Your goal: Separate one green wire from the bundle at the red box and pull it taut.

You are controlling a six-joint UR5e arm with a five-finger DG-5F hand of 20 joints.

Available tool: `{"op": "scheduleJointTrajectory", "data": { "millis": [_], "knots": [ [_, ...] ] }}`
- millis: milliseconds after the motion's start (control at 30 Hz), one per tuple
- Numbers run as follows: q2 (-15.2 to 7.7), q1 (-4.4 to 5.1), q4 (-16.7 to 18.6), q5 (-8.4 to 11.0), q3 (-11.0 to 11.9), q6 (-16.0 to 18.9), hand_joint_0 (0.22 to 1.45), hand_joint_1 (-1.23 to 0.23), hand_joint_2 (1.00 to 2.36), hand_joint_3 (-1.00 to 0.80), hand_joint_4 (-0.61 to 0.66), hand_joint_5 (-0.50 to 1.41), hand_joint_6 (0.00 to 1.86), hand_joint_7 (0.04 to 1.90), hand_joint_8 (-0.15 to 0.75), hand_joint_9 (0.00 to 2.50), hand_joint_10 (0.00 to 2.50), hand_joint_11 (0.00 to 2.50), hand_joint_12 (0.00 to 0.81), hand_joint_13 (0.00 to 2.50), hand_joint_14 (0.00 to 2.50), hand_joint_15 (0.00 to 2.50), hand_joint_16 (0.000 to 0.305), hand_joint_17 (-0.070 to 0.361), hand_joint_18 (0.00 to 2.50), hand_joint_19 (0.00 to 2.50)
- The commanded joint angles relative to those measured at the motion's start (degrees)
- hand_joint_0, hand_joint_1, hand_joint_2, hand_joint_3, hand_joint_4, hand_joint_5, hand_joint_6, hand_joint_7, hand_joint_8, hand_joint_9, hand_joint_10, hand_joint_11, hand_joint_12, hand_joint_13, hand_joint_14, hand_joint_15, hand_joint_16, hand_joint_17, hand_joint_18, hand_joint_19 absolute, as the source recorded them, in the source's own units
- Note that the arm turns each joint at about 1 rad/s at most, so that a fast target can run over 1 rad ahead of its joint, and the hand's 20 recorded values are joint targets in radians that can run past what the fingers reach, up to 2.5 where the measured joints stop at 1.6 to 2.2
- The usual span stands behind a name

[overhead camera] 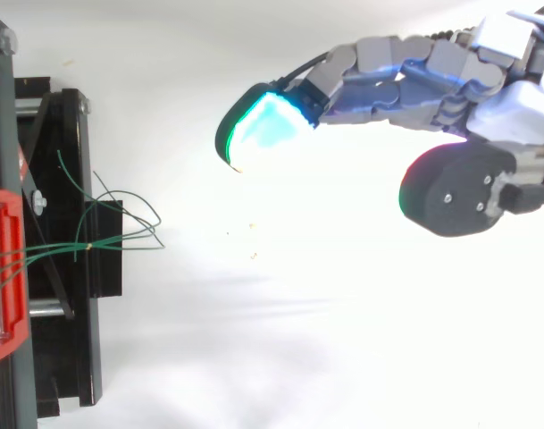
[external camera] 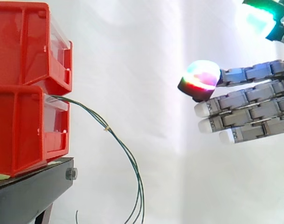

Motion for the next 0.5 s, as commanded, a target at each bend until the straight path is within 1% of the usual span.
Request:
{"op": "scheduleJointTrajectory", "data": {
  "millis": [0,67,100,200,233,300,333,400,433,467],
  "knots": [
    [-1.2,0.26,0.4,0.50,0.0,0.1,0.52,-0.53,1.00,-0.50,0.14,-0.24,0.50,0.71,0.216,0.39,0.00,0.12,0.312,0.25,0.00,0.13,0.047,0.107,0.16,0.36],
    [-2.7,0.26,1.5,0.50,0.0,0.6,0.52,-0.53,1.00,-0.50,0.14,-0.24,0.50,0.71,0.216,0.39,0.00,0.11,0.313,0.26,0.01,0.13,0.047,0.107,0.17,0.36],
    [-2.7,0.26,1.5,0.50,0.0,0.6,0.52,-0.53,1.00,-0.50,0.14,-0.23,0.50,0.71,0.216,0.39,0.00,0.12,0.313,0.26,0.00,0.13,0.047,0.107,0.17,0.36],
    [-4.3,0.26,4.3,0.76,0.0,1.4,0.52,-0.53,1.00,-0.50,0.14,-0.23,0.50,0.71,0.217,0.39,0.00,0.11,0.313,0.26,0.01,0.13,0.047,0.107,0.17,0.37],
    [-5.0,0.35,5.1,0.94,0.0,1.1,0.52,-0.53,1.00,-0.50,0.14,-0.23,0.50,0.71,0.218,0.39,0.00,0.12,0.314,0.26,0.00,0.13,0.047,0.107,0.18,0.36],
    [-5.3,0.26,5.4,1.20,0.0,1.3,0.52,-0.53,1.00,-0.50,0.14,-0.23,0.50,0.71,0.219,0.40,0.00,0.13,0.313,0.27,0.01,0.13,0.047,0.107,0.18,0.37],
    [-6.0,0.26,5.5,1.56,0.0,1.1,0.52,-0.53,1.00,-0.50,0.14,-0.23,0.50,0.71,0.219,0.40,0.00,0.13,0.313,0.27,0.01,0.13,0.047,0.107,0.18,0.37],
    [-6.3,0.35,5.8,2.43,0.0,1.0,0.52,-0.53,1.00,-0.50,0.15,-0.23,0.50,0.71,0.219,0.40,0.00,0.12,0.314,0.27,0.01,0.14,0.048,0.107,0.19,0.37],
    [-6.3,0.35,5.8,2.43,0.0,1.0,0.52,-0.53,1.00,-0.50,0.14,-0.23,0.50,0.71,0.220,0.40,0.00,0.12,0.314,0.28,0.01,0.14,0.048,0.107,0.19,0.37],
    [-6.6,0.26,6.0,3.49,0.0,0.5,0.52,-0.53,1.00,-0.50,0.15,-0.23,0.50,0.71,0.220,0.40,0.00,0.13,0.314,0.28,0.00,0.14,0.048,0.107,0.19,0.36]
  ]
}}
